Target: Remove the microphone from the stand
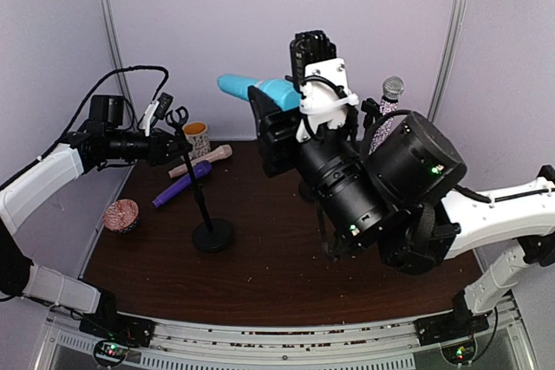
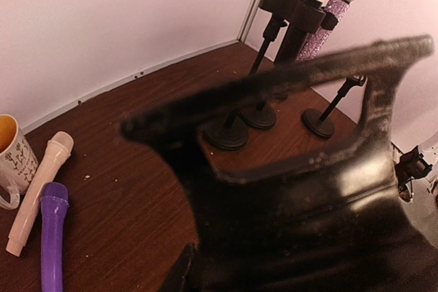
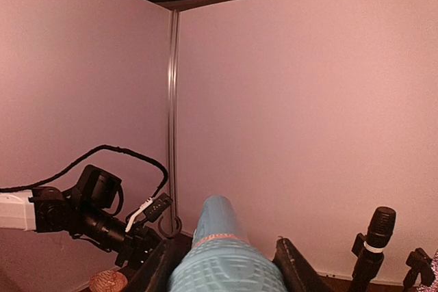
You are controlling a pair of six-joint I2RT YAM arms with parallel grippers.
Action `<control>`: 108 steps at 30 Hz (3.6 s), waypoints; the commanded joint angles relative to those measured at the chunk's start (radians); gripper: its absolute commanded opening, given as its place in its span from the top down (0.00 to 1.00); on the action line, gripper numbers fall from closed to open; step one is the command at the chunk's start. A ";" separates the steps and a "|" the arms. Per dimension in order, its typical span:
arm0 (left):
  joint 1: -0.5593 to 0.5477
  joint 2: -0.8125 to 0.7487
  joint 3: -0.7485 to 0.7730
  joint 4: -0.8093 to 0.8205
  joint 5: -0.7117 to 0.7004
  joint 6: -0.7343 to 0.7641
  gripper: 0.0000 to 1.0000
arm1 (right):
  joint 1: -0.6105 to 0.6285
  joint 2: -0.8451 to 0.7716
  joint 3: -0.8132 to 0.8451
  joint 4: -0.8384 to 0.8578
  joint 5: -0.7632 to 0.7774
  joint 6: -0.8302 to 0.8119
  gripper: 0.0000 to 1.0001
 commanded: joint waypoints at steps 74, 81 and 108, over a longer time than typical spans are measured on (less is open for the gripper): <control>0.001 -0.126 0.048 -0.212 0.020 0.224 1.00 | -0.544 0.984 0.683 -0.856 -0.891 1.608 0.24; 0.001 -0.122 0.044 -0.212 0.016 0.230 1.00 | -0.554 0.972 0.666 -0.849 -0.895 1.603 0.06; -0.001 -0.073 0.110 -0.280 0.256 0.428 1.00 | -0.555 0.432 0.043 -0.643 -0.839 1.158 0.08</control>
